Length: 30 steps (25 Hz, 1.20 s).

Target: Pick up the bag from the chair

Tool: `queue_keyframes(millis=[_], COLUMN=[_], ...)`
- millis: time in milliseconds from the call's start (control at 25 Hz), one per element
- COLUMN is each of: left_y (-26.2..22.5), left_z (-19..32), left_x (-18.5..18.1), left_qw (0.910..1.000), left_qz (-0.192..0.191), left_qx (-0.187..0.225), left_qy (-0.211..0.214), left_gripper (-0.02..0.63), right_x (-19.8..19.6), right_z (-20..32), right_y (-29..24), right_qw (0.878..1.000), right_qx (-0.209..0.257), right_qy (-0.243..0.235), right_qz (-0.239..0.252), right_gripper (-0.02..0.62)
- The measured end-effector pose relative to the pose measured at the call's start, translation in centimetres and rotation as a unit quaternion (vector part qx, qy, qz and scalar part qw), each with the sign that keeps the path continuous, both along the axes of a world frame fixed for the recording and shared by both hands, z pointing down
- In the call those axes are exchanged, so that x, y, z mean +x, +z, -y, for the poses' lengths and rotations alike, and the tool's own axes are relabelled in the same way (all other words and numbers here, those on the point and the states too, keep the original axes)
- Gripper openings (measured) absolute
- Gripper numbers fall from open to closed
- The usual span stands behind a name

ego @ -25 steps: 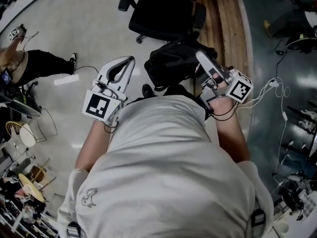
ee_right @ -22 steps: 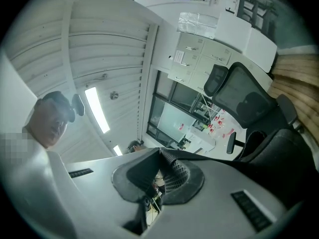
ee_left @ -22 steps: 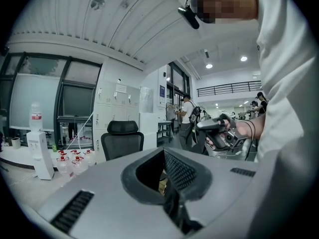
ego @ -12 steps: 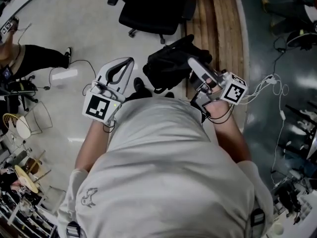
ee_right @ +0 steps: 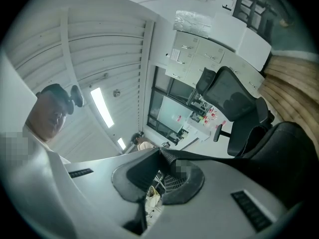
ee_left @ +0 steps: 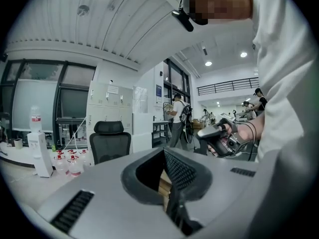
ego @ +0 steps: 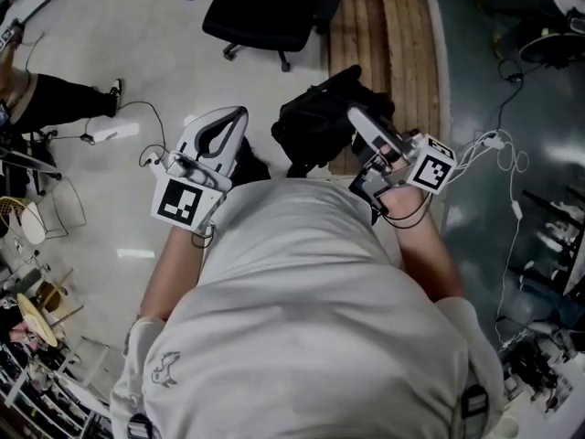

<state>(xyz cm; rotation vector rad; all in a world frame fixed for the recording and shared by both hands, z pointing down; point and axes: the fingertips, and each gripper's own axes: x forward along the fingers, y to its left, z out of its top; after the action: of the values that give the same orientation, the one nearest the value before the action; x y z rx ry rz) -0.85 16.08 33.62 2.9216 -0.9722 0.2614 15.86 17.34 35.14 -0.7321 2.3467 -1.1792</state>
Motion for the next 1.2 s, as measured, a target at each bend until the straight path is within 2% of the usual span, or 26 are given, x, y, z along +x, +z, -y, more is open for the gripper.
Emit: queue_keyframes(millis=[280, 520, 1200], left_y=[0.5, 0.3, 0.2], left_z=[-3.7, -5.0, -6.3], left_x=[1.7, 1.4, -0.2], left_qw=[1.0, 0.9999, 0.9997], left_qz=[-0.001, 0.003, -0.004], left_qx=[0.002, 0.004, 0.005], left_qy=[-0.003, -0.014, -0.026], left_gripper=[0.007, 0.007, 0.008], right_x=[2.4, 4.0, 2.9], right_z=[-3.6, -5.7, -7.2], right_y=[1.3, 1.4, 1.4], right_qw=[1.0, 0.999, 0.999], right_qx=[-0.007, -0.012, -0.016], right_qy=[0.017, 0.031, 0.027], right_qz=[-0.005, 0.003, 0.011], right_gripper=[0.034, 0.034, 0.032])
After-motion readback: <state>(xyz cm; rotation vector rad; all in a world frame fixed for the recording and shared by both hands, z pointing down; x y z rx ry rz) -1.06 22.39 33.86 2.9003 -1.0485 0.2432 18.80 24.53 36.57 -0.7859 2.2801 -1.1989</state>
